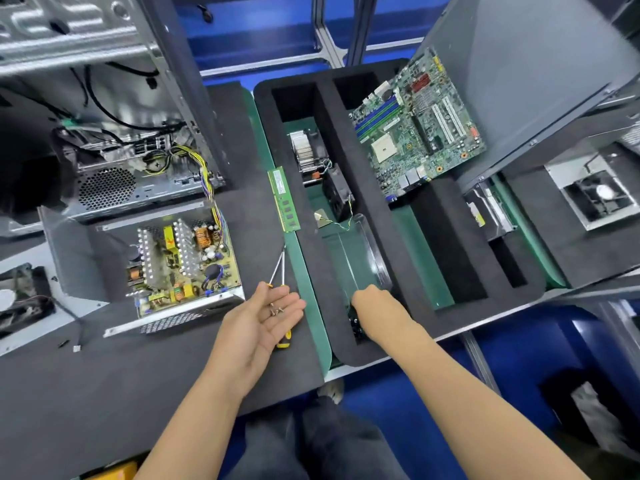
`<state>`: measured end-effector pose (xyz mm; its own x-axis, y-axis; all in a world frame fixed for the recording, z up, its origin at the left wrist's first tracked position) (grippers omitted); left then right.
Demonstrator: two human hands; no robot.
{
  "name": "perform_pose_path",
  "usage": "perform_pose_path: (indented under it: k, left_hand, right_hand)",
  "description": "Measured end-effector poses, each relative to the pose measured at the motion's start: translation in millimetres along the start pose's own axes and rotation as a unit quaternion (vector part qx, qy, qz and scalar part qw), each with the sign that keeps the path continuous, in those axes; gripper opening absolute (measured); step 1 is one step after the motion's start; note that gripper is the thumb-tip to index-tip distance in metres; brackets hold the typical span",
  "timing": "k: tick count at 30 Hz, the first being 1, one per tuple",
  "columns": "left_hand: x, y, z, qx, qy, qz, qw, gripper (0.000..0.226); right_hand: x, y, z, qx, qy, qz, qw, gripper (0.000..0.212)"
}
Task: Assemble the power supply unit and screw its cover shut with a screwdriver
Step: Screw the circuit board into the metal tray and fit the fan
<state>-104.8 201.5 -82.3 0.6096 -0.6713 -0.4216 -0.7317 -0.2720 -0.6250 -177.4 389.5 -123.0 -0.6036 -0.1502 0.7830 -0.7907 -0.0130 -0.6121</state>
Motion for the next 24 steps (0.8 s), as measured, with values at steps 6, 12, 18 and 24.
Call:
perform_pose_path:
  k: [6,12,18,24]
  left_hand:
    - [0,-4,0,0.001,-0.003,0.0,1.0,0.043]
    - [3,-9,-5,0.008,-0.021,-0.001,1.0,0.047]
    - [8,-12,-7,0.019,-0.038,-0.001,0.999,0.05]
    - [13,-14,-11,0.023,-0.042,0.007,0.999,0.044]
  right_hand:
    - [-8,9,12,0.006,-0.027,-0.031,0.999,0.029]
    - [-11,13,17,0.033,-0.072,-0.032,0.996,0.025]
    - [-15,15,18,0.038,-0.105,-0.031,0.993,0.027]
    - [-13,11,17,0.033,-0.111,-0.011,0.993,0.028]
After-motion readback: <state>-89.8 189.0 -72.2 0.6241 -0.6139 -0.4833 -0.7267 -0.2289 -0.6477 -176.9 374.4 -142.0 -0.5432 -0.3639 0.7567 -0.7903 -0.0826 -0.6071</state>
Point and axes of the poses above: each hand's wrist, its own y-axis towards the middle knuckle, its own x-axis out of the back of the hand, z = x × y, the point moved 7 cm from there along y, towards the middle knuckle, and after that the axes turned 15 degrees about -x, right-handed, at the moved point
